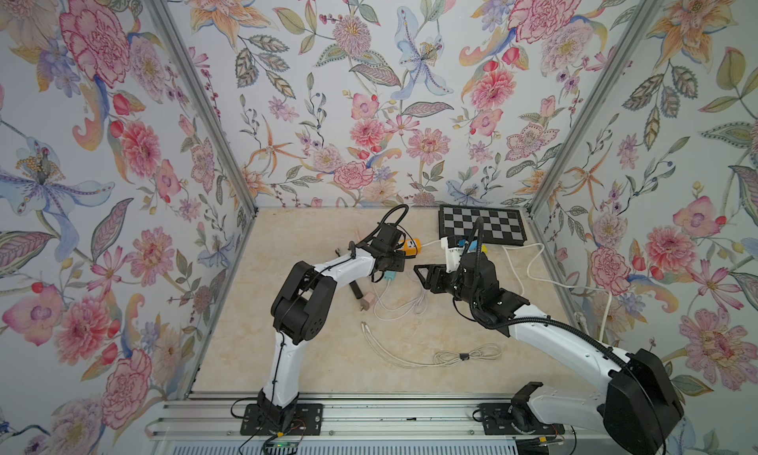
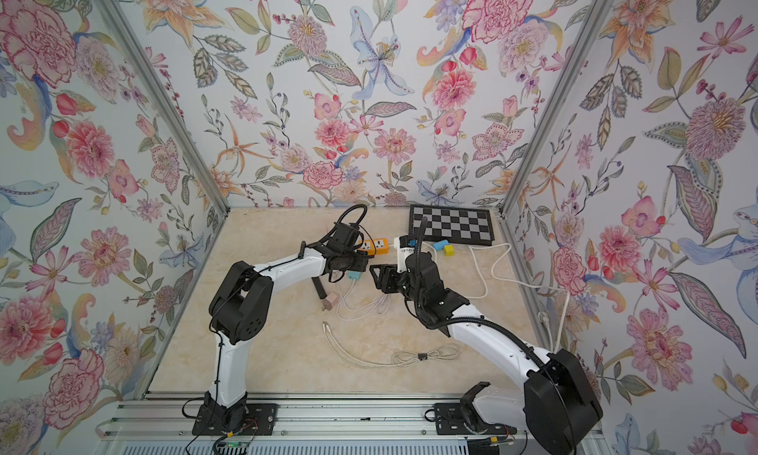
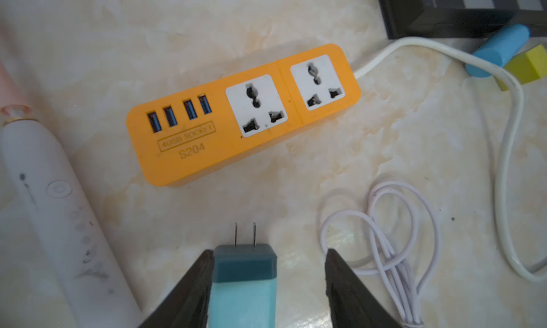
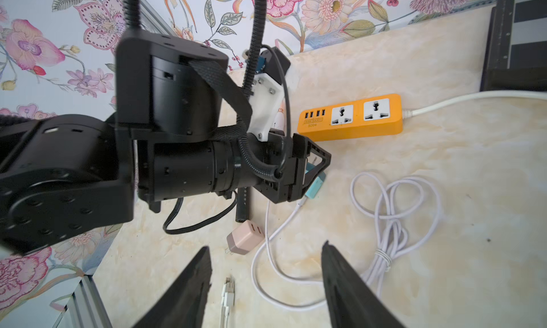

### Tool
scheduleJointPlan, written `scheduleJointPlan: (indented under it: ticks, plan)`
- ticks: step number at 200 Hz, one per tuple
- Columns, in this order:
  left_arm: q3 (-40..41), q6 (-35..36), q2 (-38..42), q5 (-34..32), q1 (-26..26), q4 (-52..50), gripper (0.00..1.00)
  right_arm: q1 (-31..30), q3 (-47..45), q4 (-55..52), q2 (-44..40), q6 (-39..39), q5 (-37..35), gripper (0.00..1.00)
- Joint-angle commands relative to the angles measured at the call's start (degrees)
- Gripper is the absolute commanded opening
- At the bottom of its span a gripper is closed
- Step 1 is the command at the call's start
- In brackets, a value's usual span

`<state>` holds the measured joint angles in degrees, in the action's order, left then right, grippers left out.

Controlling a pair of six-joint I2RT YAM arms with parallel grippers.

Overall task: Charge the electric toothbrush
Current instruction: Place the electric toothbrush at the center of the board, then pick up the plug from the center of the board.

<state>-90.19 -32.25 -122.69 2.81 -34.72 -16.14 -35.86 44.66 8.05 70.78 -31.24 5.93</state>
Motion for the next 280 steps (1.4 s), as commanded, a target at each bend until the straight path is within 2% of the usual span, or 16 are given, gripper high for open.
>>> scheduleJointPlan:
  ticks: [1,14,35,55,78,92,108,117,127,139,146,167,186,234,280]
  plan:
    - [-3.0,1.8,-2.5,-2.8,0.3,-4.4,0.61,0.6,-1.4,-0.7,-2.0,0.8,-0.2,0.64]
    - [-2.7,1.4,-3.0,-1.4,0.3,-4.2,0.58,0.7,-1.7,-0.8,-2.4,0.9,-0.2,0.65]
    - [-1.8,0.8,-3.2,-0.7,0.3,-3.6,0.49,0.9,-1.9,-0.8,-2.4,0.7,-0.1,0.65]
    - [-1.9,0.4,-3.2,-0.7,0.3,-4.0,0.47,1.0,-1.6,-0.8,-2.2,0.5,0.2,0.65]
    - [-2.1,-0.9,-2.5,-0.7,0.4,-4.5,0.34,1.4,-1.4,-0.7,-2.5,0.1,0.1,0.65]
    - [-1.0,-3.1,-0.1,1.6,0.8,-2.6,0.26,2.0,-1.2,-0.4,-2.7,-0.7,0.5,0.65]
    - [4.1,-11.4,5.4,8.6,2.1,5.6,0.15,2.9,-1.1,1.4,-2.8,-2.1,1.8,0.65]
    - [9.5,-20.4,9.1,13.2,3.3,13.8,0.09,3.3,-1.1,3.3,-2.6,-3.0,2.0,0.65]
    - [17.0,-33.7,13.2,17.0,4.4,25.1,0.04,3.3,-1.3,5.9,-2.2,-3.8,1.3,0.65]
    - [24.9,-46.5,17.2,18.0,4.7,38.3,0.04,3.0,-2.4,10.2,-1.1,-5.5,0.3,0.66]
    - [27.6,-53.6,18.7,17.5,4.7,42.6,0.04,2.7,-2.9,12.7,-0.1,-6.5,0.4,0.68]
    - [32.2,-62.5,22.1,15.9,4.1,47.1,0.04,1.3,-3.1,17.5,4.3,-7.3,1.6,0.72]
    - [32.8,-66.1,24.3,15.0,3.6,45.3,0.02,0.1,-3.6,23.6,9.1,-7.0,2.8,0.72]
    - [34.0,-69.2,26.0,15.1,3.4,44.5,0.02,-3.3,-3.9,40.8,19.9,-4.2,1.6,0.7]
    - [34.9,-70.2,26.3,15.6,2.7,45.0,0.03,-4.1,-0.9,44.5,25.9,0.1,-3.3,0.62]
